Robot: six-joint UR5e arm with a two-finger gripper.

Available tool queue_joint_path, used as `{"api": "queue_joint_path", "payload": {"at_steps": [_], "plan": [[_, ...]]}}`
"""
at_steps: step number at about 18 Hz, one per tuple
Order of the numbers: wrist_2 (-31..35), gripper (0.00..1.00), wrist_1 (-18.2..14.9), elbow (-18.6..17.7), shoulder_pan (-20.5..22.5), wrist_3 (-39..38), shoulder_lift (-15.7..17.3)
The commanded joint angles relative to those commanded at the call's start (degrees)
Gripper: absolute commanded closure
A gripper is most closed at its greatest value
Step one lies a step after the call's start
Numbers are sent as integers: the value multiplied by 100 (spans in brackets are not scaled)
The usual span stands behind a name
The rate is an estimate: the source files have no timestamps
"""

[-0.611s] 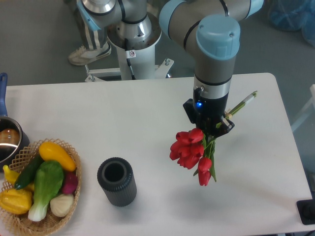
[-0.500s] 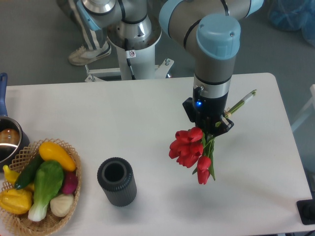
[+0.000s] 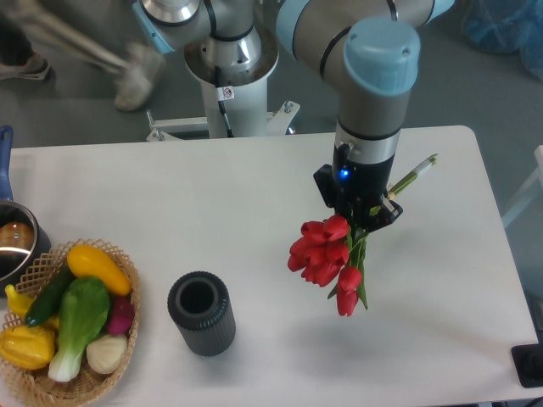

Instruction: Insert the flowers into the vase

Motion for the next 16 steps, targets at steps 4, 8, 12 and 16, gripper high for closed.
{"api": "queue_joint_path", "payload": {"at_steps": [4, 8, 12, 16], "plan": [[-1617, 100, 825, -562, 413, -605, 308], [-2593, 100, 1038, -669, 502, -975, 361], [-3018, 100, 1038, -651, 432, -1177, 326], [-3027, 100, 1047, -599, 414, -1327, 343]]}}
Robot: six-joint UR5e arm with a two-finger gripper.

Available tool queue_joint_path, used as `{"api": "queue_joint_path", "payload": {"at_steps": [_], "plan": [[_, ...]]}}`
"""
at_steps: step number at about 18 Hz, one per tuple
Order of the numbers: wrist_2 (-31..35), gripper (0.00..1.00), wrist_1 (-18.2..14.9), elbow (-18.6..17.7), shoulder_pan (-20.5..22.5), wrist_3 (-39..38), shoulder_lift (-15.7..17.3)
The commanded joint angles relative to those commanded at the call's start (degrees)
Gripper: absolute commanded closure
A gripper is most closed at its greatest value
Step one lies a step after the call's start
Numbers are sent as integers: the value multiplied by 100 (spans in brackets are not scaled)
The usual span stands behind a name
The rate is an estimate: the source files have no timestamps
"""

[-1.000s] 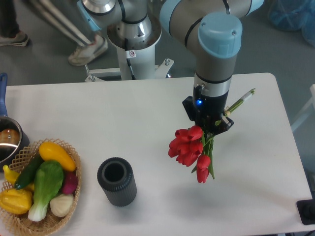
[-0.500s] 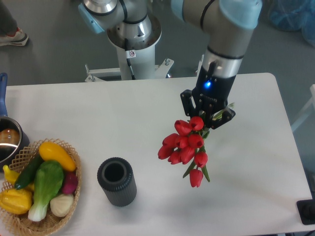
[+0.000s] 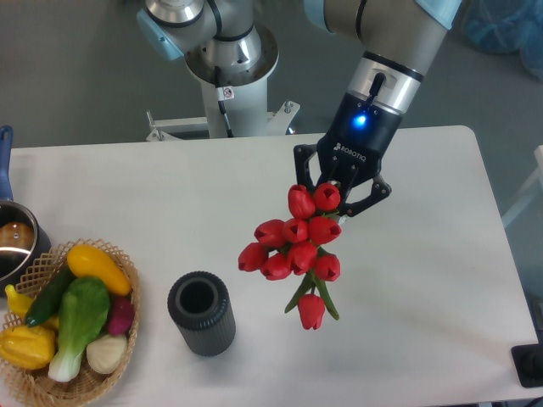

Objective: Insert the flowers into the vase
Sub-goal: 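Carry the red tulip bunch toward the dark grey vase, then lower the tulip stems into the vase opening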

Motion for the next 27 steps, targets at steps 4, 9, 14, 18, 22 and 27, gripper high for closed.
{"api": "queue_joint_path", "payload": {"at_steps": [4, 9, 14, 18, 22, 27], "plan": [[-35, 100, 17, 88, -132, -360, -35], [-797, 100, 455, 79, -132, -789, -61], [-1765, 100, 765, 88, -105, -1345, -219], [-2424, 100, 1054, 88, -132, -1345, -448], [-2926, 100, 1107, 53, -141, -1336, -492], [-3602, 100, 1125, 18, -141, -952, -650]]}}
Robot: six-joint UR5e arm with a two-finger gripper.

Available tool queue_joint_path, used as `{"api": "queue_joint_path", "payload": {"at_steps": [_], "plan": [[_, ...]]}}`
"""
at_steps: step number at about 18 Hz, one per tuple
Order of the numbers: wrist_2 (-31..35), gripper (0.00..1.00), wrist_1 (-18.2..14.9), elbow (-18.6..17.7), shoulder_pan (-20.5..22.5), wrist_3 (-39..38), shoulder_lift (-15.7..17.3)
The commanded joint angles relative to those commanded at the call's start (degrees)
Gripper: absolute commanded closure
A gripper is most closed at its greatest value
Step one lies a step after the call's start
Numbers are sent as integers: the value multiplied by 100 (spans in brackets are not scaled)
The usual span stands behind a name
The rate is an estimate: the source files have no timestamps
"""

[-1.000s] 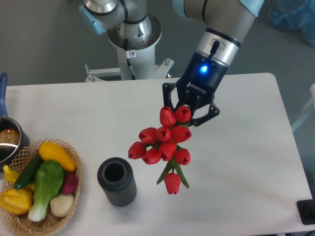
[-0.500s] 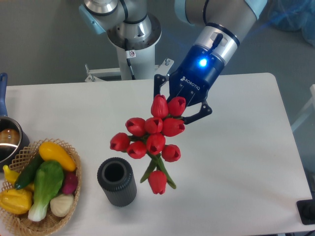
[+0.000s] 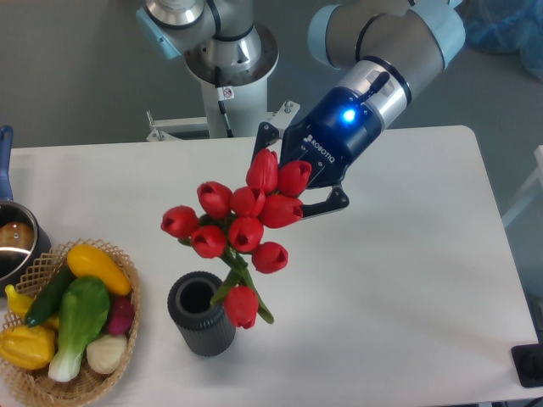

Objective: Insert the flowers into the vase
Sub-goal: 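Lower the tulip stems into the vase opening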

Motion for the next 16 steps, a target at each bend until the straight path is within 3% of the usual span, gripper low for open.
{"api": "queue_joint_path", "payload": {"at_steps": [8, 16], "plan": [[-335, 100, 0, 88, -114, 661, -255], [-344, 100, 0, 114, -369, 696, -352]]}}
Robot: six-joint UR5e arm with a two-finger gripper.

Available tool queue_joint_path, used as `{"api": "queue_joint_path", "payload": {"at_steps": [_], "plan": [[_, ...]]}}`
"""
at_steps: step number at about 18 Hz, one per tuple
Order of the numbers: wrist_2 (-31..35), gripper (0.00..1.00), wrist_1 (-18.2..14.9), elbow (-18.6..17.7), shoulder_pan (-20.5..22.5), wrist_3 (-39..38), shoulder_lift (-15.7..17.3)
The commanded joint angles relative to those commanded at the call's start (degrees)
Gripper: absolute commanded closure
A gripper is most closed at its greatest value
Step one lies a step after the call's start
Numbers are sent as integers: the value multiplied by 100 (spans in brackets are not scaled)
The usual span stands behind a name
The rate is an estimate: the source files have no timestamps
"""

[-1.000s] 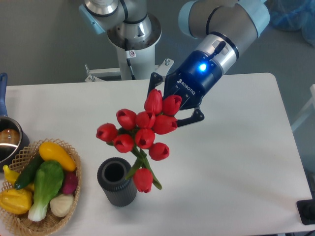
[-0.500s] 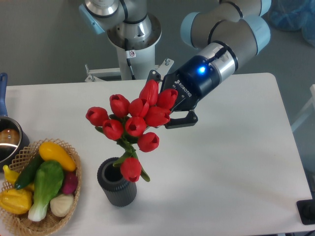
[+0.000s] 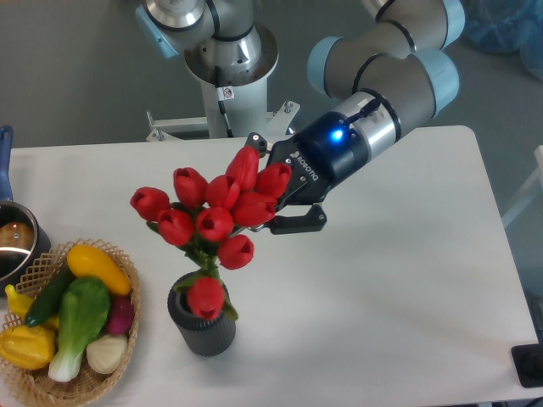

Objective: Insert the flowers into the vase
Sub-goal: 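Lower the tulip stems into the vase opening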

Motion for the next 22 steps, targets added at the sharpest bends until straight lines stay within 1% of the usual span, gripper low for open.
{"api": "queue_joint_path", "payload": {"at_steps": [9, 22], "plan": [[-9, 100, 0, 62, -88, 35, -176], [26, 100, 0, 62, -115, 79, -281]]}}
